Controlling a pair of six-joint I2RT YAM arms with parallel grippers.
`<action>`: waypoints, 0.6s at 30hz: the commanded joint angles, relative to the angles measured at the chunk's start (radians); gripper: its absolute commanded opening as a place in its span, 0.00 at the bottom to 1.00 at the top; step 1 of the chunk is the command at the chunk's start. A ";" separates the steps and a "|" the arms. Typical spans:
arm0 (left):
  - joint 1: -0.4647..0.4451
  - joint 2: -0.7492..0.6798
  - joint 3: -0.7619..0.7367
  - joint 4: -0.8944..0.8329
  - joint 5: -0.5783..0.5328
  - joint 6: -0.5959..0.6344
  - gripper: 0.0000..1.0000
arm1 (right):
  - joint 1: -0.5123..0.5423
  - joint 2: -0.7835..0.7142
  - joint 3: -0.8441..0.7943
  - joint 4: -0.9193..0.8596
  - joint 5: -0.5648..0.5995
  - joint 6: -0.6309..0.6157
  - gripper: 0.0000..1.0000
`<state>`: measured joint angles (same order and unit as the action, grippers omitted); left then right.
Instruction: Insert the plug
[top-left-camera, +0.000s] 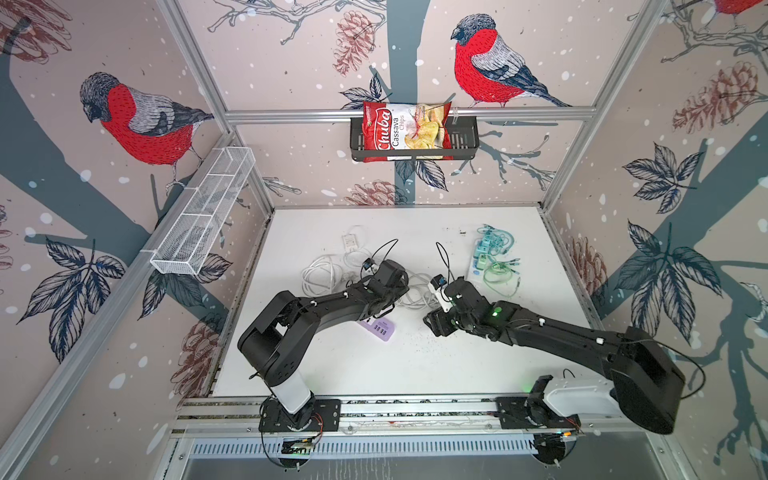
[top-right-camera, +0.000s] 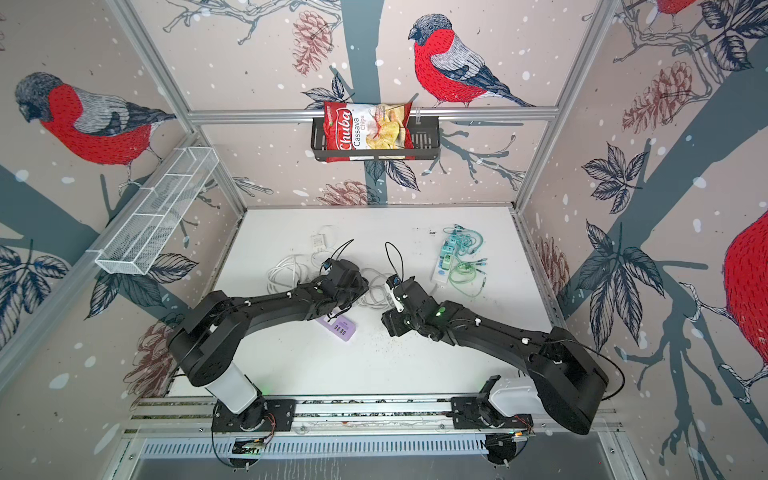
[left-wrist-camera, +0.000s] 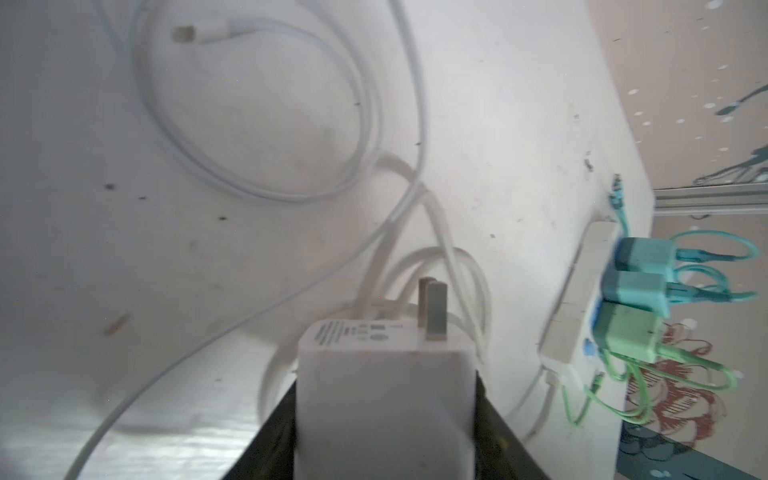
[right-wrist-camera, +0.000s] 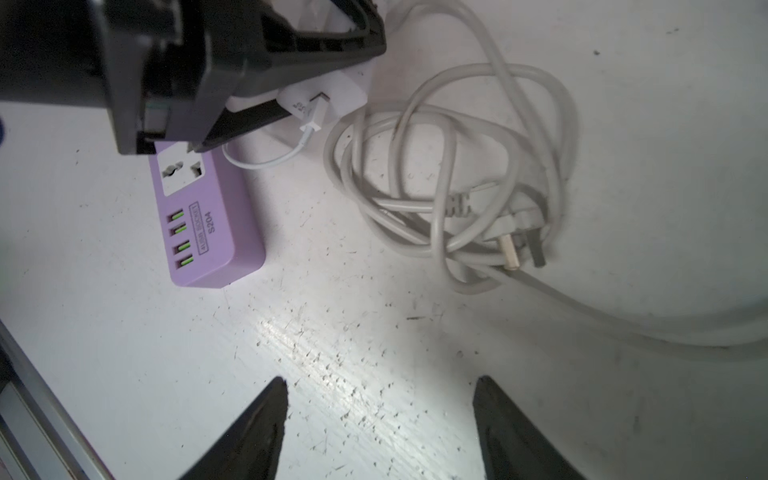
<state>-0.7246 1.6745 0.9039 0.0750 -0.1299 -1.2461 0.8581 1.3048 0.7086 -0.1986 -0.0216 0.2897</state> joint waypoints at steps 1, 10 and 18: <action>-0.021 0.001 0.016 0.074 0.000 -0.044 0.13 | -0.040 -0.025 0.002 -0.025 0.022 0.042 0.72; 0.036 0.095 0.067 0.298 -0.033 -0.117 0.14 | -0.147 -0.104 -0.005 -0.061 0.000 0.080 0.72; 0.104 0.368 0.355 0.256 0.010 -0.128 0.10 | -0.145 -0.111 0.008 -0.062 -0.029 0.111 0.72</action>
<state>-0.6323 2.0014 1.2301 0.3046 -0.1314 -1.3399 0.7132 1.2015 0.7086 -0.2569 -0.0357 0.3733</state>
